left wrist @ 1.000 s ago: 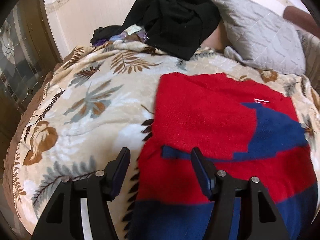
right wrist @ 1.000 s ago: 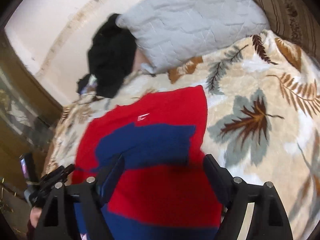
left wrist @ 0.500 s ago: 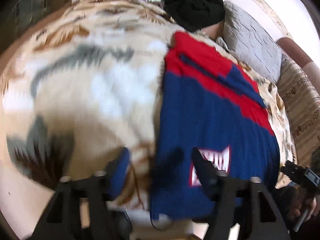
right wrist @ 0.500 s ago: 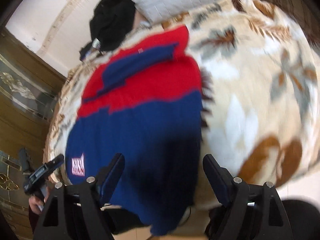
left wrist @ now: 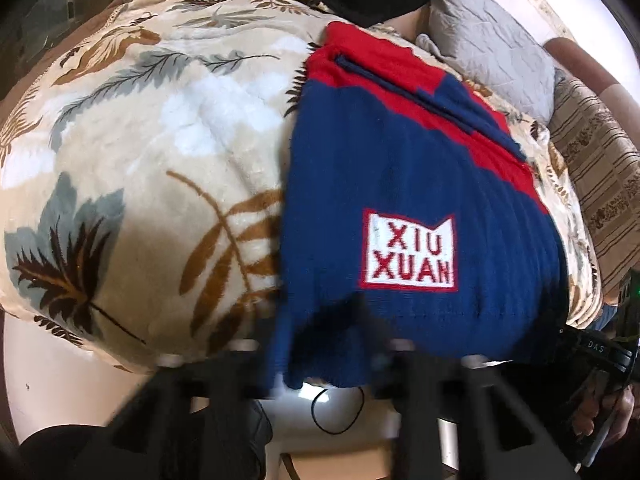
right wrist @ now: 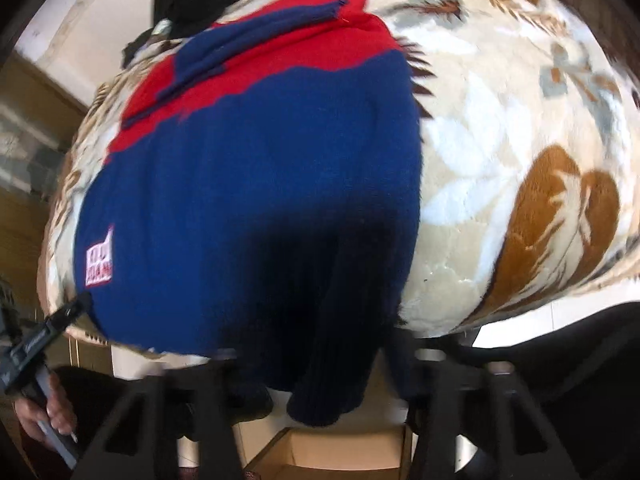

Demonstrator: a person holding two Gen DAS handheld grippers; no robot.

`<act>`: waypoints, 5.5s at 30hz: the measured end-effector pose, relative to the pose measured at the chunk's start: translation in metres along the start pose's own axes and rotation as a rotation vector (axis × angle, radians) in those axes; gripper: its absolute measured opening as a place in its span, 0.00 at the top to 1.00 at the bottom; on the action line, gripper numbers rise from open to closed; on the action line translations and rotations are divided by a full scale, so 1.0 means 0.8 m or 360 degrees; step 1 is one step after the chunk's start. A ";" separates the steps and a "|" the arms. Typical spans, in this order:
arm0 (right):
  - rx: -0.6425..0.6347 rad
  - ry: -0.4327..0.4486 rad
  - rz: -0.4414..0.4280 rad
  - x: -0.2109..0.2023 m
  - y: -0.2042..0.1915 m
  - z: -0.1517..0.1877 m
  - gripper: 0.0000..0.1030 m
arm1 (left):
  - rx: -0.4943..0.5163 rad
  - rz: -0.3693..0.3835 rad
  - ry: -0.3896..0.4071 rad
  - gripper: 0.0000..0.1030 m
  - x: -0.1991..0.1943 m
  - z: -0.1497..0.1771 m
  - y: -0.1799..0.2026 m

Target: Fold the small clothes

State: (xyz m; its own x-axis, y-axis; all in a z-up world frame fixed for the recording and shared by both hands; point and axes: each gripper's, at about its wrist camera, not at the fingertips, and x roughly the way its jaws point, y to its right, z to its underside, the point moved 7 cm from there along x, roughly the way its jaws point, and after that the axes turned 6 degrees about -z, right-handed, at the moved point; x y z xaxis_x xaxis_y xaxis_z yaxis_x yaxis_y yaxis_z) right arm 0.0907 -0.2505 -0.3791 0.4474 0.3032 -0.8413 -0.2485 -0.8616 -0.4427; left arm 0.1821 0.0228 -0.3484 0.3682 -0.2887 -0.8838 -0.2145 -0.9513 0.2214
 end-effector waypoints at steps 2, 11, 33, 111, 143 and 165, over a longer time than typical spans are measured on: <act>-0.0062 0.0036 -0.0013 -0.013 -0.010 -0.003 0.85 | -0.0006 0.0032 0.0025 0.90 -0.009 -0.001 0.004; 0.0077 0.0015 -0.0297 -0.029 0.006 -0.015 0.81 | 0.0001 0.0094 -0.0044 0.72 -0.005 -0.001 0.005; 0.0057 0.0479 -0.0564 -0.106 -0.025 -0.253 0.89 | 0.0053 0.0331 0.0269 0.92 -0.091 -0.249 0.043; -0.0459 0.0867 0.0407 -0.074 -0.110 -0.244 0.77 | 0.0223 -0.0583 0.0954 0.03 -0.076 -0.223 0.149; -0.0412 0.0774 0.0548 -0.048 -0.082 -0.272 0.77 | 0.0244 -0.0639 0.0927 0.03 -0.050 -0.245 0.137; -0.0709 0.0803 0.0522 -0.023 -0.170 -0.258 0.77 | 0.0202 -0.0736 0.0970 0.03 -0.074 -0.243 0.080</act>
State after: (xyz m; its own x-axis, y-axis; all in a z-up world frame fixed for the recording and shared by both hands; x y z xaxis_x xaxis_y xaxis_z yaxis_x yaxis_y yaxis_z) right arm 0.2939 -0.2225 -0.2396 0.7765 -0.1286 -0.6168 -0.1135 -0.9915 0.0638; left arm 0.3225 -0.0419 -0.2019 0.8704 0.0910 -0.4839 -0.0065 -0.9805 -0.1962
